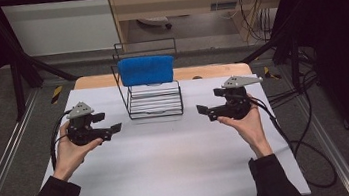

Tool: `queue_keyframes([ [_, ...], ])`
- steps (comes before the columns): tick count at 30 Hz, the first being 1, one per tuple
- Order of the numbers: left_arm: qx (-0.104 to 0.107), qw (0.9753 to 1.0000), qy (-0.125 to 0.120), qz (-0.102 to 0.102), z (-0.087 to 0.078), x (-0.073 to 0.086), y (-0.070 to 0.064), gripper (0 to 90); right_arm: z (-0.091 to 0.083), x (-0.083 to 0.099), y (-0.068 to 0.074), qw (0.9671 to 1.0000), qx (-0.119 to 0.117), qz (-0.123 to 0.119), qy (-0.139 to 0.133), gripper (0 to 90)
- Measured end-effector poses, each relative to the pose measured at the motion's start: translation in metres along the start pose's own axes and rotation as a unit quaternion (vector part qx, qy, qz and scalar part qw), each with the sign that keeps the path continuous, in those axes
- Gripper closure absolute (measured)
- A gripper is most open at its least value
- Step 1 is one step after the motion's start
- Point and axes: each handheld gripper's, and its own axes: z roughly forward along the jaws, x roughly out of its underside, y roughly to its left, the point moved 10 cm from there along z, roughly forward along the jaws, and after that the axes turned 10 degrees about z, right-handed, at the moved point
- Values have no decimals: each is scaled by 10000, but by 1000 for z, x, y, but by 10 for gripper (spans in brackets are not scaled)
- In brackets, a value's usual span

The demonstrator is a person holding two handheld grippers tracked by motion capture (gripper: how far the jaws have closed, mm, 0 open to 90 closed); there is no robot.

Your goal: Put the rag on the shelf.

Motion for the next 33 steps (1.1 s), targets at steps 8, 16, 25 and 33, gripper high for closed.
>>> queue_keyframes([
  [8, 6, 10000, 28, -76, 4, 31, -10, 120, -2, 33, -3, 9999, -44, 58, 153, 45],
  [16, 45, 9998, 107, -182, 6, 60, -18, 110, -2, 68, -9, 9994, -36, 117, 329, 23],
  [25, 132, 9995, 241, -122, 10, 89, -27, 113, -5, 112, -24, 9982, 19, 243, 549, 7],
  [33, 191, 9993, 318, -23, 13, 101, -30, 115, -18, 141, -43, 9972, 131, 348, 654, 7],
])
